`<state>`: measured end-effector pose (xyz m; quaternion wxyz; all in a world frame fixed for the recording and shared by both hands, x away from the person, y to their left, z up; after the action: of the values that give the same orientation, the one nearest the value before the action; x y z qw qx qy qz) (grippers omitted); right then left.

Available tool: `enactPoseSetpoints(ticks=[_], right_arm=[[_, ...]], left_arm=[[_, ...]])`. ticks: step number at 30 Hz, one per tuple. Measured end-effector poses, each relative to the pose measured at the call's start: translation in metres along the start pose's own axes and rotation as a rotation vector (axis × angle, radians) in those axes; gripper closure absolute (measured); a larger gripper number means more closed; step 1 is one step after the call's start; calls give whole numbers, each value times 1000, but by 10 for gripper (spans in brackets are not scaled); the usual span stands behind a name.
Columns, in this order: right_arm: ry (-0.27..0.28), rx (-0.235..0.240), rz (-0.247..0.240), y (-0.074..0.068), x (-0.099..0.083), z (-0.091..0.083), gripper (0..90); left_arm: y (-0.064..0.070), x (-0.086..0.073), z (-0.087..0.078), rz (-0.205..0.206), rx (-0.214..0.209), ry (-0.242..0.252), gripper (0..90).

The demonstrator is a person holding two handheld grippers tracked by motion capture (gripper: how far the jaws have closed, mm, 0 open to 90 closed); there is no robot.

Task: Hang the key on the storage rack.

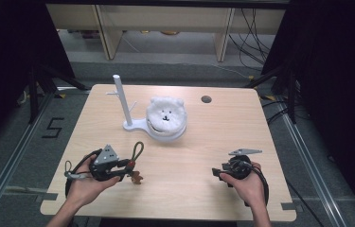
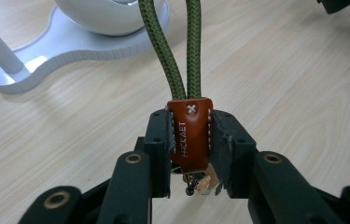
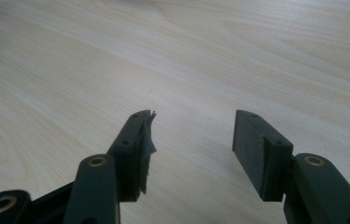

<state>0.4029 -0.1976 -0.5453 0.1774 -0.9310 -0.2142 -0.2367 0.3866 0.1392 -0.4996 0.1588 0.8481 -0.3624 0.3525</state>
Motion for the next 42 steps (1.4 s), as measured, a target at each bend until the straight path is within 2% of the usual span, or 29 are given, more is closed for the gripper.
enactPoseSetpoints(ticks=[1, 2, 3, 5, 10, 11, 15, 19, 21, 25, 27, 31, 32, 37, 42], right_arm=[[0, 0, 0, 0, 0, 0, 480], [-36, -8, 44, -2, -4, -1, 480], [-40, -9, 54, -2, -4, -1, 480], [-32, -11, 48, -2, -3, 0, 481], [-20, -10, 44, -2, -2, -1, 481], [9, 1, 3, -1, 1, 1, 481], [6, -13, 17, -1, 0, 1, 481], [-4, 9, 27, -4, 0, 0, 481], [5, -10, 29, -2, 1, 0, 481], [18, -8, 30, -3, 2, 1, 481], [22, -18, 14, -1, 2, 1, 481], [23, -28, 15, -1, 3, 1, 481], [40, -27, -8, 0, 4, 1, 481], [55, -27, -15, 0, 6, 1, 481], [51, 3, -20, -2, 6, -1, 480]], left_arm=[[0, 0, 0, 0, 0, 0, 680], [1, 0, 0, -9, -5, 10, 681], [-1, -1, -3, -6, 6, 11, 680], [-2, -2, -3, -4, 4, 7, 681], [-2, -1, -5, -37, 11, 56, 680], [-5, -2, -8, -27, 24, 51, 680], [-6, 0, -11, -37, 33, 88, 680], [-10, 0, -16, -48, 54, 114, 680], [-12, 1, -18, -61, 55, 138, 680], [-17, 2, -24, -76, 66, 157, 680], [-19, 3, -27, -81, 72, 174, 681], [-24, 6, -32, -101, 94, 195, 681], [-26, 8, -35, -105, 98, 203, 680], [-30, 11, -39, -115, 107, 227, 680], [-35, 16, -43, -122, 118, 250, 680]])
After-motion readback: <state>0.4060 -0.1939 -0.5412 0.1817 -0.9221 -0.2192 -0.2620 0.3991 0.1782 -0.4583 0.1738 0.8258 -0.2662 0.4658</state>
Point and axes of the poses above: each handheld gripper's, and its own axes: z roughly forward along the jaws, x roughly out of its top, y roughly to its right, the point moved 9 cm from there along z, roughly forward along the jaws, and after that the axes turned 7 degrees about -y, right-handed, at the moved point
